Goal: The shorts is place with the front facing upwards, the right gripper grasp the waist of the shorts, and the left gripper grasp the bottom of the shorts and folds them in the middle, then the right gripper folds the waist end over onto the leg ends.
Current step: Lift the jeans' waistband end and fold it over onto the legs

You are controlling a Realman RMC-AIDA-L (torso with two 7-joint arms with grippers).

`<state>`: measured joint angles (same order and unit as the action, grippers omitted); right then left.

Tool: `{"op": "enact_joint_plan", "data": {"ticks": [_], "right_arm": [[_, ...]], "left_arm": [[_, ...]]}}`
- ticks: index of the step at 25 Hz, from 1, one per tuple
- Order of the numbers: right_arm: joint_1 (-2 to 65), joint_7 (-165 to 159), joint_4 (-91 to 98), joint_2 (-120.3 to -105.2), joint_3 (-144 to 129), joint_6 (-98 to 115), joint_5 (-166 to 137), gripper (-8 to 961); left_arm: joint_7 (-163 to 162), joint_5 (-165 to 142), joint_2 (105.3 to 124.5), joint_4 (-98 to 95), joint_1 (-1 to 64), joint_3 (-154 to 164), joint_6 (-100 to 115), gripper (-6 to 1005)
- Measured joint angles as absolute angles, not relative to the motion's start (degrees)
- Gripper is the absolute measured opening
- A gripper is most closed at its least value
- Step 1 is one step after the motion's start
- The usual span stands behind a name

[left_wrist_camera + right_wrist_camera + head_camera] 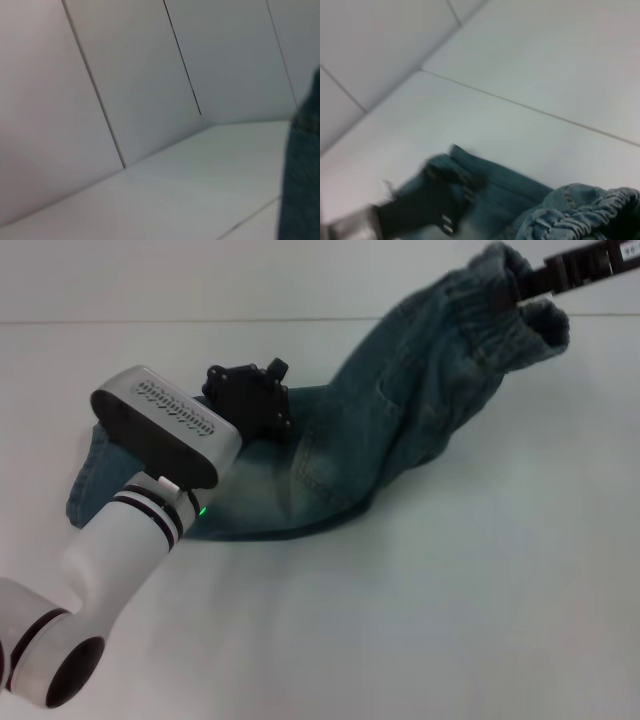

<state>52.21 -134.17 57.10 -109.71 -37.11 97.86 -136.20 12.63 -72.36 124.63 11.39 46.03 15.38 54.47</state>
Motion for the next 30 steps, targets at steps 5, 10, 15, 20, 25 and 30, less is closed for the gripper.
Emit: {"op": "enact_joint_plan", "data": {"ticks": [5, 10, 15, 20, 25, 30], "right_arm": [[53.2, -135.5, 59.6, -109.70, -37.5, 99.4, -132.5, 88], [54.4, -135.5, 59.0, -108.69, -37.6, 99.6, -130.0, 88], [55.6, -135.1, 59.0, -108.46, -37.8, 99.7, -129.1, 87], [56.6, -134.9, 58.9, -108.97, -39.4, 99.1, -129.1, 88], [57.5, -134.8, 58.7, -109.44, -40.3, 99.0, -129.0, 87], [57.9, -134.8, 57.9, -109.67, -41.5, 98.9, -128.9, 87]], "left_arm": [[12.7, -72.4, 124.62, 12.4, 47.1, 15.4, 50.2, 1], [13.5, -72.5, 124.62, 14.3, 47.4, 15.6, 49.4, 0], [13.6, -75.9, 124.63, 16.5, 47.6, 15.4, 49.2, 0], [13.4, -79.4, 124.63, 19.2, 48.1, 14.8, 49.5, 1], [13.4, -85.9, 124.62, 22.2, 48.0, 10.4, 49.2, 1], [13.4, -91.6, 124.63, 24.5, 47.5, 6.8, 48.9, 1]]}}
